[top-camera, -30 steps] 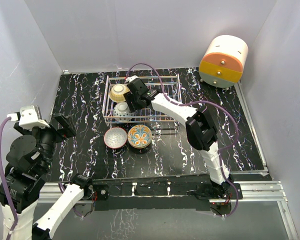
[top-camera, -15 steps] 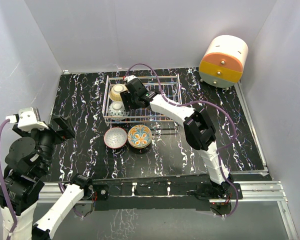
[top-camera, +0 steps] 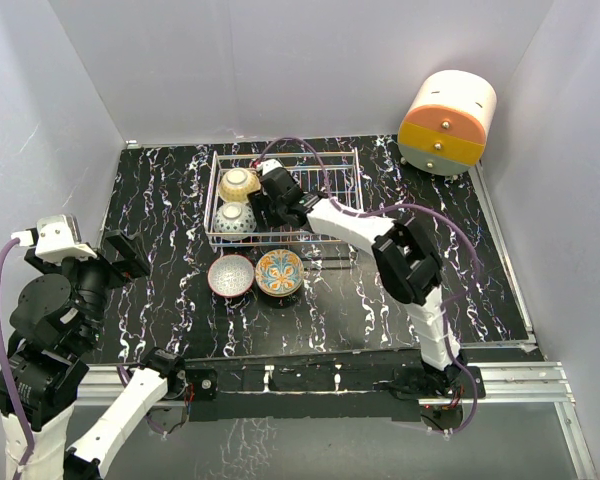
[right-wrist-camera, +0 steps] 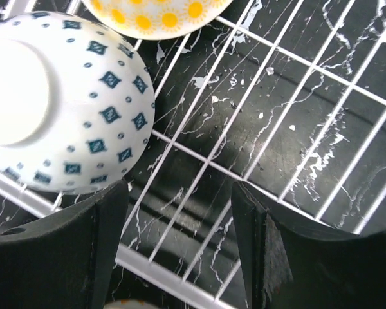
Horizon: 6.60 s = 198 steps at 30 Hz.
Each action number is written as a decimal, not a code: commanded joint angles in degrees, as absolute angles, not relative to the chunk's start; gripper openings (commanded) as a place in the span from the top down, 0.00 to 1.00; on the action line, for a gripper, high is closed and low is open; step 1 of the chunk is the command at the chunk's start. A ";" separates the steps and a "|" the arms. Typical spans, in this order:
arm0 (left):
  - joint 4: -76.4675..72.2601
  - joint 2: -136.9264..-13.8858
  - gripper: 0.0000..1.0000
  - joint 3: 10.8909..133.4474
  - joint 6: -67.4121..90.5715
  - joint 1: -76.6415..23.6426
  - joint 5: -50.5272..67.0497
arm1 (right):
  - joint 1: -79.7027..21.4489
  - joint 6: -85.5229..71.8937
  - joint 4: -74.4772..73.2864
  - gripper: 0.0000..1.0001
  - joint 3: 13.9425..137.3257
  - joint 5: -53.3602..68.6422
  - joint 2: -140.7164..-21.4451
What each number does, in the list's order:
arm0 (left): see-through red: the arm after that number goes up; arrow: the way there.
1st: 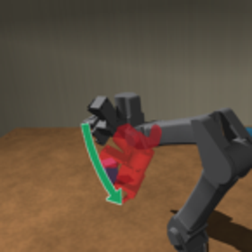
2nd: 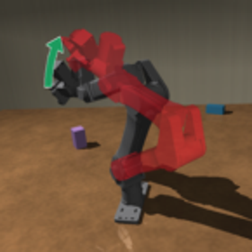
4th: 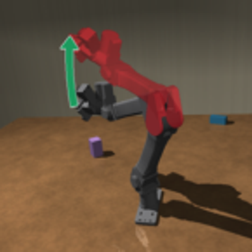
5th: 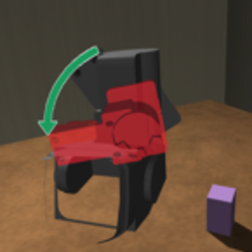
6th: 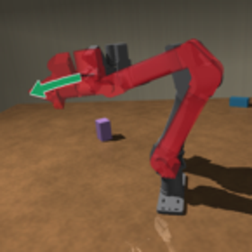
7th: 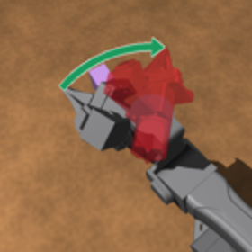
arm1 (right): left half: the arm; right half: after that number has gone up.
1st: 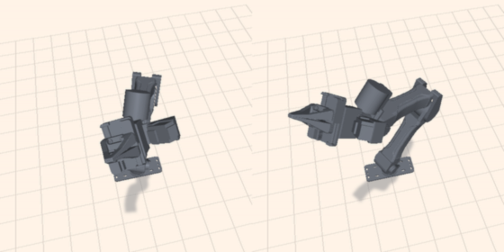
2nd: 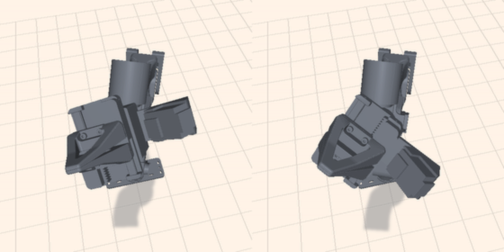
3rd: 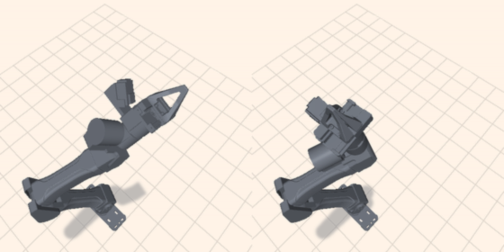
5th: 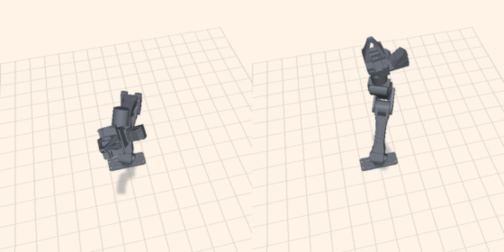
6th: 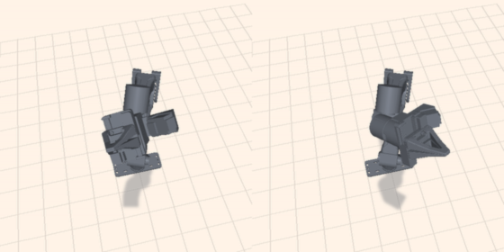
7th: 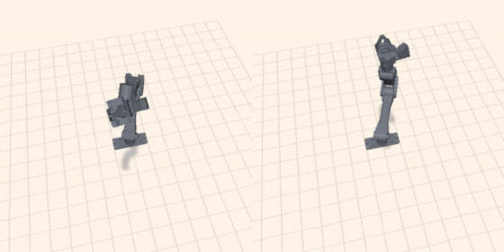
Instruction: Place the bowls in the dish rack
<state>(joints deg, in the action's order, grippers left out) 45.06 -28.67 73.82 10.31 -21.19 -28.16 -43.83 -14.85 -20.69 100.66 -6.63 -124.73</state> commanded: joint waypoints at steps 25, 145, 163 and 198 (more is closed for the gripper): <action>41.05 -27.65 0.03 79.24 11.89 -21.46 -33.83 | -65.21 0.11 -8.13 0.33 82.82 6.90 -104.79; 43.35 -24.43 0.03 81.33 11.20 -21.45 -38.83 | -27.47 -58.99 33.38 0.63 78.53 17.39 -120.67; 42.12 -24.43 0.03 79.68 11.43 -21.45 -37.65 | -27.05 -53.23 20.44 0.35 77.23 10.13 -114.25; 41.40 -24.52 0.03 77.73 12.11 -21.45 -36.85 | -26.86 -37.74 0.17 0.02 80.87 3.61 -109.70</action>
<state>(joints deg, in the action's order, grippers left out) 42.35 -23.16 77.71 12.60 -21.19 -36.84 -26.94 -40.23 -1.93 81.58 4.99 -113.40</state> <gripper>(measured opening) 0.970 0.983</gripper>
